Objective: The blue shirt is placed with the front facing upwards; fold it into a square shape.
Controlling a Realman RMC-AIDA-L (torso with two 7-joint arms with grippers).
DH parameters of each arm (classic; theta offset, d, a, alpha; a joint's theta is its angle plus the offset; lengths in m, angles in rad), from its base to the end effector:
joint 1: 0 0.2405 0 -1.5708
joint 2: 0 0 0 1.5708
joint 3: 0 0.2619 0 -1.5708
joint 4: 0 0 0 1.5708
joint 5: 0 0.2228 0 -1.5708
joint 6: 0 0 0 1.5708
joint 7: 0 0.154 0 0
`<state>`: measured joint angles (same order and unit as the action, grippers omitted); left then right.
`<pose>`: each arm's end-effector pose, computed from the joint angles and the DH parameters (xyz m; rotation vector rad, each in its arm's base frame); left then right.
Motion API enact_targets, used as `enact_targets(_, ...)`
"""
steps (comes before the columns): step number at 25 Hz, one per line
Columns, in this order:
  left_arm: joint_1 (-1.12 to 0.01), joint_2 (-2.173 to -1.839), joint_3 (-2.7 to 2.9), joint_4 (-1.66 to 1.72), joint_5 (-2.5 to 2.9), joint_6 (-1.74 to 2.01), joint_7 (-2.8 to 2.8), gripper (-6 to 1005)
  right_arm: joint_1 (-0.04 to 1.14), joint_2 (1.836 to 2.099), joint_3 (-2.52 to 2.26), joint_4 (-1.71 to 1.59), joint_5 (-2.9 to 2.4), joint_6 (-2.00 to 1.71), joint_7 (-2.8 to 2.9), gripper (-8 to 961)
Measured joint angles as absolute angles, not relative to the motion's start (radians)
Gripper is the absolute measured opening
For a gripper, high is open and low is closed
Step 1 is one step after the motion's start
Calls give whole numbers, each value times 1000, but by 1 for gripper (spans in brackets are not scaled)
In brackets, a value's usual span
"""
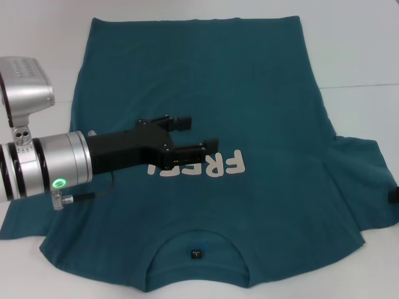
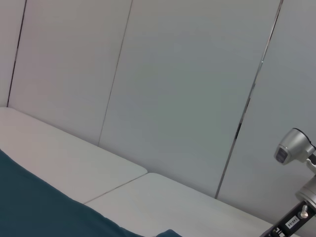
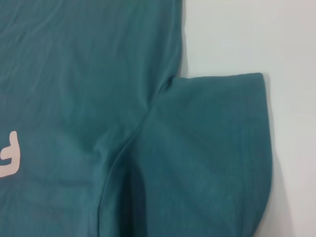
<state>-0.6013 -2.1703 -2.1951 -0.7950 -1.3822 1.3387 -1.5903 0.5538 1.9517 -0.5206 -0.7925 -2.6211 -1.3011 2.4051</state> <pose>-0.1800 0.3899 -0.0398 -2.6626 -0.6306 -0.8575 0.3814 0.3681 0.0846 -1.8976 1.7134 0.0941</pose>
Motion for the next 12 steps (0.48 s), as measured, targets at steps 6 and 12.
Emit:
enact_targets(6, -601, -2170, -2195, -795, -1382, 1339, -1591, 875, 554, 1948, -523, -794, -2624, -1289, 2409, 33)
enact_targets(12, -602, -2171, -2194, -791, -1402, 1337, -1590, 875, 550, 1943, -522, -795, -2625, -1277, 2406, 32)
